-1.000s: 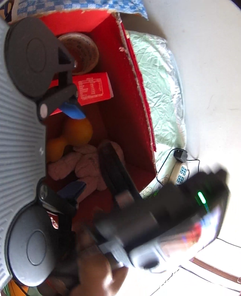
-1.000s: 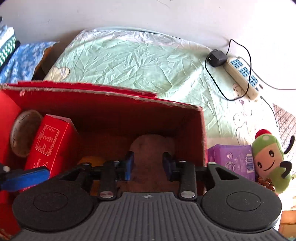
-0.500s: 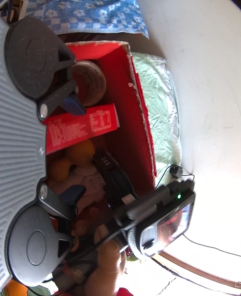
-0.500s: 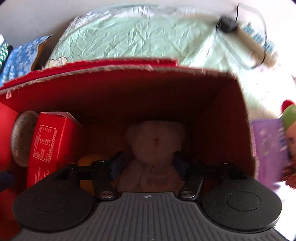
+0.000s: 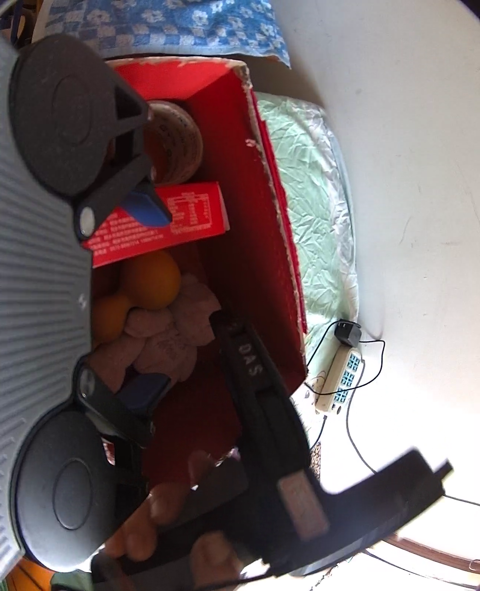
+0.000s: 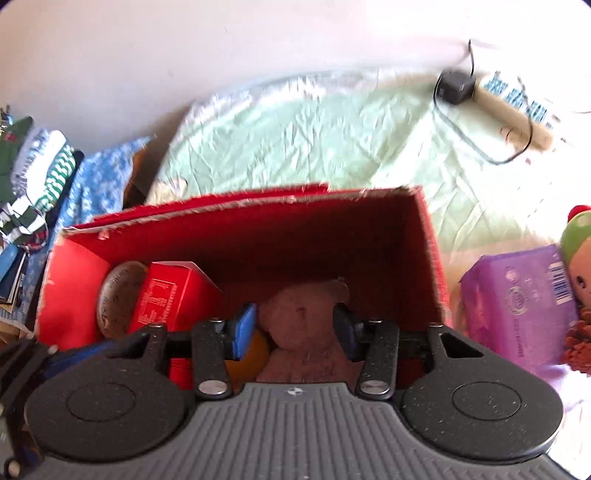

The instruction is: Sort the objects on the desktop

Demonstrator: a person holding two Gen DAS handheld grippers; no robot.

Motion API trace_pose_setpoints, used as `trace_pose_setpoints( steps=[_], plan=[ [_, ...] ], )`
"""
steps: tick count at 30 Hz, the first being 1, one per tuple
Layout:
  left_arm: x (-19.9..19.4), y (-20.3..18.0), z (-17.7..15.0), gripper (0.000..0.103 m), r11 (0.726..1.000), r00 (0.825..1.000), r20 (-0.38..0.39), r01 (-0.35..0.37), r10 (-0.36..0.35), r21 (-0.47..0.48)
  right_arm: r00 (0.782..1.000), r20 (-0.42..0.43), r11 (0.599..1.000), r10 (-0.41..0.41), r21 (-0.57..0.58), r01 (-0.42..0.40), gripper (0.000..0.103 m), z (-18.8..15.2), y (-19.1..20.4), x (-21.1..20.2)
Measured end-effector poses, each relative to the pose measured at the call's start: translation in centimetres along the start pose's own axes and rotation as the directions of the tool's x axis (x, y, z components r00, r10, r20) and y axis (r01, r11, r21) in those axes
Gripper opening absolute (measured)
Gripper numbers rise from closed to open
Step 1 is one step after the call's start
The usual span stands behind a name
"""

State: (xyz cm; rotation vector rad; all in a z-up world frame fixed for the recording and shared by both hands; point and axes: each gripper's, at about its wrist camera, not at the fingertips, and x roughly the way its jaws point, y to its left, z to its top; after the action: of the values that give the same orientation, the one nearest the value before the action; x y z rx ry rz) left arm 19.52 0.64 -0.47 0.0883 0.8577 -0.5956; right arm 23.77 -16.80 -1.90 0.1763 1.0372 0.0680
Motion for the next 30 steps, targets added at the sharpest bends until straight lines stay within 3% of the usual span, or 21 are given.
trace_pose_setpoints(
  steps=[3, 6, 16, 19, 26, 30],
  plan=[
    [0.5, -0.8, 0.5, 0.092, 0.997, 0.997, 0.014, -0.075, 0.075, -0.001, 0.996, 0.076, 0.999, -0.041, -0.008, 0.042, 0.052, -0.9, -0.2, -1.9],
    [0.9, -1.3, 0.8, 0.097, 0.99, 0.99, 0.014, -0.139, 0.139, -0.014, 0.99, 0.139, 0.999, -0.032, 0.033, 0.027, 0.055, -1.6, -0.9, -3.7],
    [1.2, -1.4, 0.8, 0.102, 0.956, 0.962, -0.015, -0.271, 0.271, -0.113, 0.988, 0.152, 0.999, 0.007, 0.048, -0.014, 0.055, -3.2, -1.0, -4.7],
    [0.4, -1.4, 0.7, 0.103, 0.935, 0.947, -0.013, -0.32, 0.322, -0.152, 0.988, 0.157, 0.999, 0.008, 0.045, -0.015, 0.055, -3.7, -1.1, -5.1],
    [-1.7, -2.5, 0.6, 0.103, 0.874, 0.892, 0.005, -0.442, 0.452, -0.202, 0.976, 0.215, 0.999, 0.031, 0.013, -0.034, 0.057, -4.3, -1.0, -7.0],
    [-3.3, -3.4, 0.5, 0.103, 0.832, 0.852, 0.024, -0.505, 0.523, -0.231, 0.963, 0.265, 0.999, 0.043, -0.011, -0.042, 0.066, -4.6, -1.1, -8.5]
  ],
)
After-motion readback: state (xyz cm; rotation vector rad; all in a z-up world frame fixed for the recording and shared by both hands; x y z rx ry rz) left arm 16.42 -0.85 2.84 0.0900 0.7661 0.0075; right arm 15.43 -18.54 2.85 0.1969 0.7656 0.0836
